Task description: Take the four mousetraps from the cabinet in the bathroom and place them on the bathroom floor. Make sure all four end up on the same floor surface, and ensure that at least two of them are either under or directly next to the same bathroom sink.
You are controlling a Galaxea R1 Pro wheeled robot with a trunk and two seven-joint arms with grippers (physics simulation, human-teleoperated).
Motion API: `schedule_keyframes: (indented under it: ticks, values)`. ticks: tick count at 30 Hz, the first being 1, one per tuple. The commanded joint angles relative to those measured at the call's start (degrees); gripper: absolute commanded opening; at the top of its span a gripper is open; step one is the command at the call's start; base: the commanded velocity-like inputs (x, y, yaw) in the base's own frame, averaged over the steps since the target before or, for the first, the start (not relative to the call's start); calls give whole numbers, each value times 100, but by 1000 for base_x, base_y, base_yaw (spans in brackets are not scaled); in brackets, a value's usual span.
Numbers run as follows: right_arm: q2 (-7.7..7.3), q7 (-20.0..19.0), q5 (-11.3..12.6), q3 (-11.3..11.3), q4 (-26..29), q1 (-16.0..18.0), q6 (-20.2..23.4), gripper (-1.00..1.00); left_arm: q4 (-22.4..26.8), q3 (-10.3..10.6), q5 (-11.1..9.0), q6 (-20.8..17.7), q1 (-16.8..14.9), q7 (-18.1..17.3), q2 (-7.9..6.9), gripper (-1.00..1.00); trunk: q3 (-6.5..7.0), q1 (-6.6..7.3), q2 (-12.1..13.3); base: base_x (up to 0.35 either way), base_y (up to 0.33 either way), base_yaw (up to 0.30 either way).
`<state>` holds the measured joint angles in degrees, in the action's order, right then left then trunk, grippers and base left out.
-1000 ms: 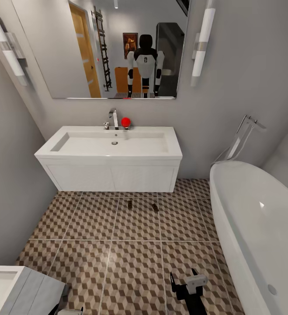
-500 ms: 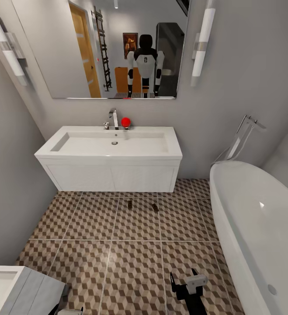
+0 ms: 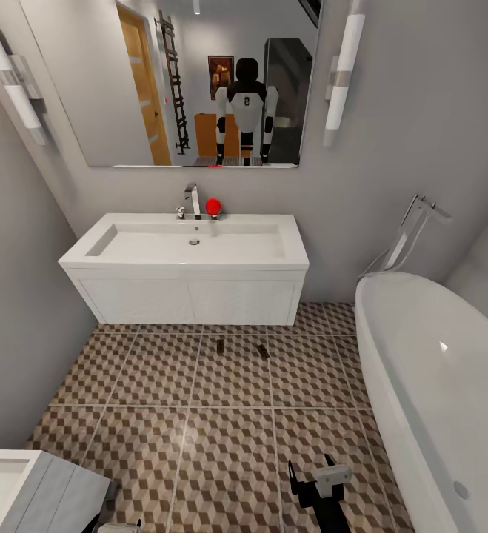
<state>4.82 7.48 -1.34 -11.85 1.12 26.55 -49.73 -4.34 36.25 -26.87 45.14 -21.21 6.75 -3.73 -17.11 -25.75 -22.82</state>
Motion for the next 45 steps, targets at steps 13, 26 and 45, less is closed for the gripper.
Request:
schedule_keyframes:
  ticks: [13, 26, 45]
  values:
    - [1, 60, -15, -45, -6, 7, -10, 100, -14, 49, -3, 21, -6, 37, 4, 100, -10, -3, -10, 0, 0, 0]
    - [1, 60, -15, -45, -6, 8, -10, 100, -14, 49, -3, 21, -6, 37, 4, 100, -10, -3, -10, 0, 0, 0]
    - [1, 59, -15, -45, -6, 7, -10, 100, -14, 49, -3, 21, -6, 37, 4, 100, -10, -3, -10, 0, 0, 0]
